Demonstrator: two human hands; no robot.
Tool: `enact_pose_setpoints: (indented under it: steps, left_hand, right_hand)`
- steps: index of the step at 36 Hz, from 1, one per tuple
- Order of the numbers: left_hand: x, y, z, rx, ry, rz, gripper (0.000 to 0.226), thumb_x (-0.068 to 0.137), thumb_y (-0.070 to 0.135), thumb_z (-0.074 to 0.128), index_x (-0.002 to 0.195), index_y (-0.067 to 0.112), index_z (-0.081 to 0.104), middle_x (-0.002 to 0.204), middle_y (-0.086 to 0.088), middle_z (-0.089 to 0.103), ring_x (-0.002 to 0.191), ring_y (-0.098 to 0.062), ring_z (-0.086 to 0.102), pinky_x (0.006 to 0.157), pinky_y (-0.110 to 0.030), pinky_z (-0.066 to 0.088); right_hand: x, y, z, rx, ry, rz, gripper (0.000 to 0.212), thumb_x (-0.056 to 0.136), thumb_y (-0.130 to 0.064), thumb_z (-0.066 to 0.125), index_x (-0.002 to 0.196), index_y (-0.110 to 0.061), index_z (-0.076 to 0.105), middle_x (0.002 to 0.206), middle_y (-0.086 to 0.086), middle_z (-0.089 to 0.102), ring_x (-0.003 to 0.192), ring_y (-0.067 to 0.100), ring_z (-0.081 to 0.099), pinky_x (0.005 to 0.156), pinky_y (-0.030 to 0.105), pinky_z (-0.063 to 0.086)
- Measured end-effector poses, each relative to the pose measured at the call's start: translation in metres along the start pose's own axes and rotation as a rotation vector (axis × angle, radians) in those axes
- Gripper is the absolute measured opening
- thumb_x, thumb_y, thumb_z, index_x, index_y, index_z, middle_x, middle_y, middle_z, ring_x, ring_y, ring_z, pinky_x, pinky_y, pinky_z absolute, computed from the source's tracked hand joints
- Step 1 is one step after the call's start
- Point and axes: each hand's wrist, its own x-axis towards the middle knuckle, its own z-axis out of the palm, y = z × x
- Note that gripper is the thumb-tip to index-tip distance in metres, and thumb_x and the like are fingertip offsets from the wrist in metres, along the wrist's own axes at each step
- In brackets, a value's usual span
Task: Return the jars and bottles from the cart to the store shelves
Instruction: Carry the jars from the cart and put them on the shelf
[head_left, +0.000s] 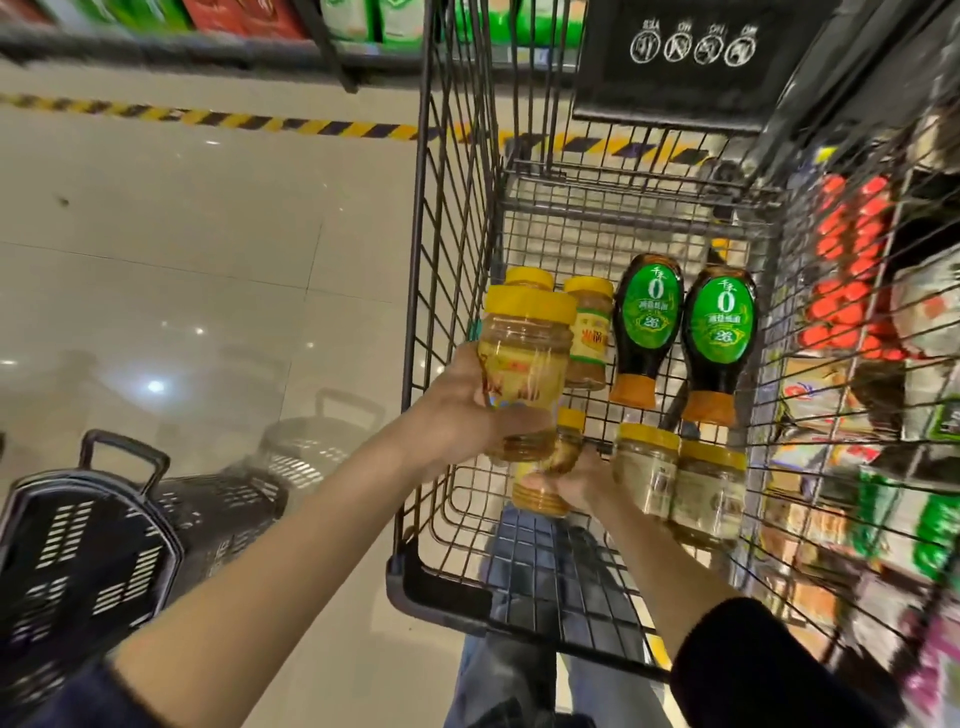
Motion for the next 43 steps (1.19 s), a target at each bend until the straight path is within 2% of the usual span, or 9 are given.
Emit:
enact_pose_setpoints:
  steps: [12,15,18,21,23,28,34,37,43]
  left_hand:
    - [-0.034,0.054,-0.006,-0.041,-0.05,0.16,0.045,0.075,-0.016,0.059,0.117,0.001,0.054,0.097,0.0,0.071,0.088,-0.006,0.069,0.07,-0.015,0.054]
    - [-0.04,0.07,-0.007,-0.029,0.032,0.184,0.045,0.072,-0.011,0.068,0.104,0.017,0.053,0.089,0.007,0.069,0.069,0.005,0.068,0.055,-0.011,0.051]
    - [-0.049,0.086,-0.006,-0.031,0.13,0.201,0.052,0.066,-0.005,0.075,0.098,0.026,0.048,0.094,0.005,0.066,0.063,0.006,0.067,0.054,-0.012,0.053]
    - [-0.062,0.108,-0.004,-0.005,0.174,0.244,0.073,0.057,0.004,0.081,0.123,0.011,0.048,0.101,0.001,0.067,0.07,0.006,0.068,0.059,-0.013,0.055]
    - [-0.072,0.127,0.0,-0.01,0.203,0.293,0.077,0.054,0.007,0.082,0.123,0.01,0.047,0.1,0.002,0.066,0.068,0.009,0.066,0.061,-0.01,0.054]
    - [-0.102,0.175,0.011,0.037,0.253,0.449,0.075,0.057,0.004,0.084,0.122,0.014,0.047,0.099,0.001,0.066,0.076,0.001,0.064,0.067,-0.014,0.055]
    - [-0.136,0.225,0.028,0.134,0.244,0.652,0.073,0.054,0.008,0.087,0.119,0.013,0.053,0.099,0.0,0.067,0.084,-0.006,0.064,0.075,-0.02,0.053]
    - [-0.152,0.247,0.039,0.14,0.188,0.751,0.075,0.051,0.011,0.091,0.117,0.015,0.055,0.091,0.004,0.068,0.069,0.004,0.065,0.065,-0.013,0.053]
    - [-0.181,0.278,0.068,0.179,-0.044,0.918,0.08,0.035,0.03,0.094,0.106,0.026,0.059,0.082,0.011,0.073,0.074,0.002,0.069,0.064,-0.012,0.054]
  right_hand:
    - [-0.048,-0.017,-0.051,0.112,0.005,-0.223,0.052,0.064,-0.017,0.083,0.109,-0.014,0.058,0.106,0.0,0.066,0.102,0.016,0.061,0.083,0.025,0.045]
    - [-0.082,-0.039,-0.075,0.149,0.069,-0.323,0.044,0.068,-0.013,0.081,0.105,-0.013,0.057,0.101,-0.004,0.061,0.093,0.009,0.055,0.064,0.002,0.042]
    - [-0.121,-0.059,-0.103,0.217,0.089,-0.396,0.036,0.066,-0.007,0.08,0.091,-0.02,0.058,0.109,0.003,0.066,0.077,0.001,0.057,0.056,0.002,0.044]
    - [-0.17,-0.077,-0.132,0.273,0.125,-0.508,0.047,0.075,0.008,0.068,0.116,-0.008,0.051,0.108,0.006,0.061,0.075,0.003,0.052,0.045,0.0,0.039]
    - [-0.197,-0.086,-0.149,0.304,0.182,-0.577,0.063,0.076,0.011,0.065,0.132,-0.001,0.038,0.092,0.0,0.055,0.076,0.007,0.05,0.046,0.0,0.04]
    - [-0.269,-0.107,-0.183,0.243,0.346,-0.72,0.059,0.064,0.008,0.077,0.111,-0.012,0.048,0.079,-0.001,0.062,0.061,0.0,0.061,0.044,0.002,0.039]
    - [-0.352,-0.101,-0.212,0.242,0.519,-0.864,0.064,0.054,-0.005,0.085,0.11,-0.014,0.054,0.103,0.009,0.068,0.079,0.009,0.067,0.07,0.021,0.054]
    - [-0.395,-0.086,-0.216,0.286,0.624,-0.942,0.056,0.057,0.002,0.083,0.093,-0.027,0.051,0.092,-0.003,0.067,0.07,-0.004,0.063,0.058,0.007,0.049]
    - [-0.473,-0.033,-0.202,0.39,0.833,-1.01,0.066,0.056,0.002,0.084,0.113,-0.014,0.054,0.098,-0.005,0.068,0.077,-0.003,0.068,0.075,0.021,0.058]
